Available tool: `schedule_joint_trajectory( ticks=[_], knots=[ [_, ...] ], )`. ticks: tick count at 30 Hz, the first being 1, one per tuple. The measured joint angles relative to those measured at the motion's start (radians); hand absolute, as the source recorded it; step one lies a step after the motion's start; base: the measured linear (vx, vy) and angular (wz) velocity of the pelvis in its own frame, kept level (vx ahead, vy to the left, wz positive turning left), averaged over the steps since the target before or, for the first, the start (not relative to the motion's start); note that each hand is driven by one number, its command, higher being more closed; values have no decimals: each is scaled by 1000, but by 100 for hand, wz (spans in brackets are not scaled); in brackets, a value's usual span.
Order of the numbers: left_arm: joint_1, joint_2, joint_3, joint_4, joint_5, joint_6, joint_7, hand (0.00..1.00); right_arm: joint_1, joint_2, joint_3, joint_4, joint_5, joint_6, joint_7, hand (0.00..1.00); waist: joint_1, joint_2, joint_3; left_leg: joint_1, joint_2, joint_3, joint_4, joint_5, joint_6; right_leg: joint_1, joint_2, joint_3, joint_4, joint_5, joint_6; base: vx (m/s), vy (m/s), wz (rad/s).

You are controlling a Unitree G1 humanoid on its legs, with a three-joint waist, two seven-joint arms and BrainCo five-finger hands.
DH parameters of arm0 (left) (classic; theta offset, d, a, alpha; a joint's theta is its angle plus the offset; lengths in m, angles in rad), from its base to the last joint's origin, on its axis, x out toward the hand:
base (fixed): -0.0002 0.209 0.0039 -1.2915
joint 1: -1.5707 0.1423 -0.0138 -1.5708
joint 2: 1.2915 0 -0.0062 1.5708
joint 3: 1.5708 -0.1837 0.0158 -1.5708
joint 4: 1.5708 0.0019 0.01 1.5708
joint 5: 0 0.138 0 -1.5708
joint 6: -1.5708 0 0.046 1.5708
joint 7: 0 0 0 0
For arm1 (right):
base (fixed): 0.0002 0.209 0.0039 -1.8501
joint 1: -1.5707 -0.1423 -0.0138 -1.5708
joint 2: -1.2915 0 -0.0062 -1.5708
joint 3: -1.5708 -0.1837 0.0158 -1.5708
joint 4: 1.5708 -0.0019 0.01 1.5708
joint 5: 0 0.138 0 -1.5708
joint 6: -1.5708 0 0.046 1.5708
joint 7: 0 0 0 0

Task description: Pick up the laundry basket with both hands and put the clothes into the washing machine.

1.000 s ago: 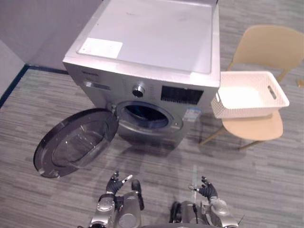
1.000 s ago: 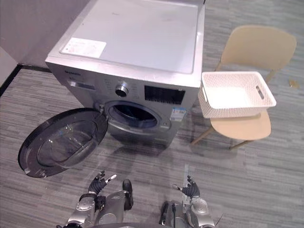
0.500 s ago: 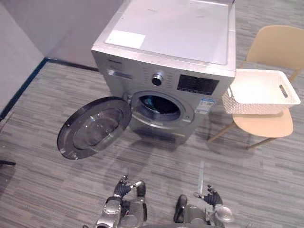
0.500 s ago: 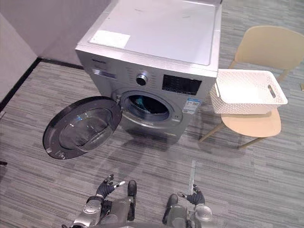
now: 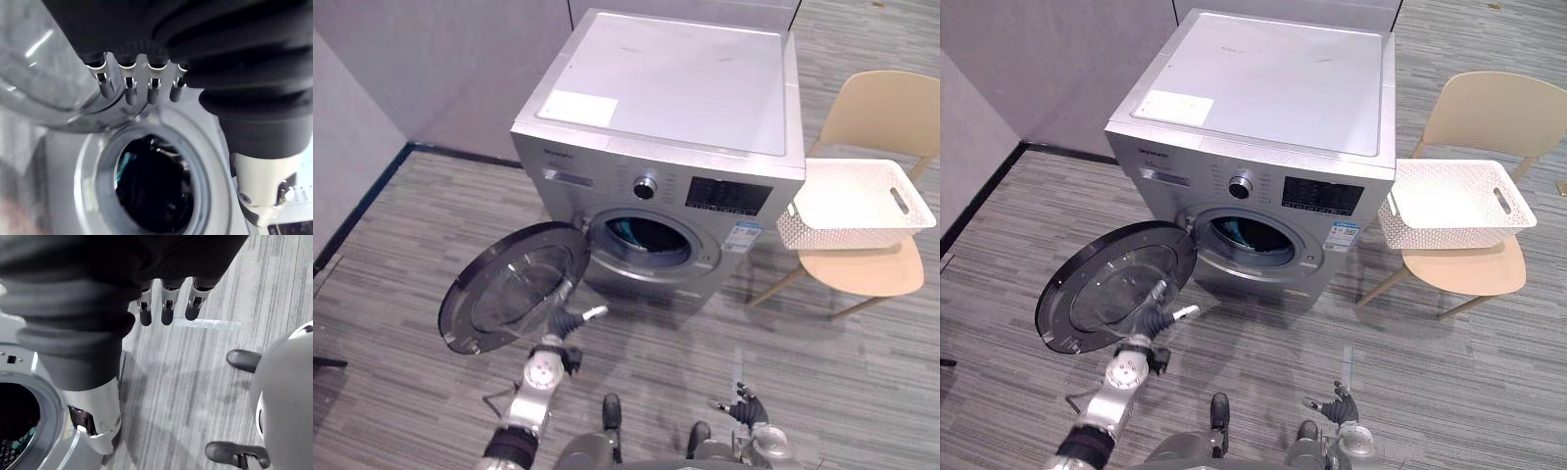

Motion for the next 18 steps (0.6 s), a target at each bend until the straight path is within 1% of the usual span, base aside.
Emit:
schedule_joint_trajectory(
  ticks=[1, 2, 3, 4, 5, 6, 7, 8, 9, 11, 13, 14, 16, 18],
  knots=[
    [-48, 36, 48, 0, 1, 1, 38, 0, -2, -3, 0, -10, -9, -1, 0, 0, -2, 0, 0, 0, 5, 12, 0, -1, 2, 0, 6, 14, -6, 5, -7, 91, -30, -28],
    [-80, 71, 80, 1, 1, 2, 61, 0, -7, -7, 1, -14, -11, -1, 1, 0, -9, 0, 0, -1, 7, 14, 0, -1, 2, 2, 12, 16, -20, 14, -14, 87, -31, -27],
    [-96, 92, 94, 1, 5, 3, 75, 0, -8, -9, 1, -19, -15, -1, 1, 0, -15, -1, 0, -1, 7, 16, 0, -1, 2, 2, 14, 17, -25, 16, -15, 42, -20, -19],
    [-142, 143, 113, 14, 34, 12, 107, 0, -8, -20, 0, -29, -23, -1, 1, 0, -20, -1, 0, -4, 8, 25, 0, -2, 2, -2, 18, 25, -32, 20, -16, 33, -14, -17],
    [-160, 160, 121, 21, 41, 16, 112, 0, -9, -23, 0, -31, -27, -1, 1, 0, -20, -2, 1, -5, 9, 28, 0, -2, 2, -5, 19, 30, -34, 22, -19, 27, -10, -28],
    [-203, 200, 140, 44, 53, 25, 133, 0, -11, -31, 1, -39, -27, -1, 1, 0, -19, -2, 1, -13, 16, 39, 0, -2, 2, -20, 27, 40, -35, 30, -28, -7, -16, -31],
    [-254, 247, 158, 80, 84, 35, 150, 0, -19, -37, 1, -43, -27, -2, 2, 0, -20, -6, 3, -29, 24, 44, 1, -2, 2, -41, 34, 48, -35, 38, -30, -25, -18, -29],
    [-276, 267, 168, 95, 90, 40, 153, 0, -22, -38, 1, -45, -27, -2, 2, 0, -20, -10, 5, -38, 26, 47, 2, -2, 2, -52, 36, 53, -35, 38, -30, -52, -23, -30],
    [-329, 325, 181, 148, 108, 54, 170, 0, -37, -43, 2, -45, -27, -4, 2, 0, -18, -18, 11, -68, 38, 58, 7, -2, 2, -88, 48, 69, -36, 54, -41, -64, -11, -30],
    [-385, 397, 208, 214, 119, 70, 173, 0, -49, -43, 6, -47, -27, -10, 2, 0, -17, -43, 27, -109, 48, 70, 37, -5, 3, -125, 52, 95, -35, 65, -41, -84, -14, -28],
    [-436, 457, 220, 267, 119, 93, 179, 0, -52, -46, 7, -60, -26, -18, 2, 0, -12, -58, 57, -149, 67, 76, 83, -20, 4, -149, 62, 105, -33, 83, -55, -103, -16, -14],
    [-445, 472, 224, 281, 119, 94, 180, 0, -51, -46, 10, -68, -26, -19, 2, 0, -10, -63, 64, -161, 70, 78, 100, -28, 5, -155, 63, 109, -33, 84, -56, -94, 2, -15],
    [-493, 508, 255, 352, 119, 111, 181, 0, -46, -47, 23, -104, -19, -21, 5, 0, 13, -70, 87, -222, 92, 89, 182, -63, 3, -186, 68, 125, -32, 100, -60, -128, 3, -20],
    [-513, 527, 274, 389, 118, 120, 162, 0, -44, -47, 31, -128, -4, -22, 15, 0, 14, -69, 99, -254, 106, 90, 223, -83, -4, -198, 77, 123, -31, 105, -64, -122, -19, -8]
  ],
)
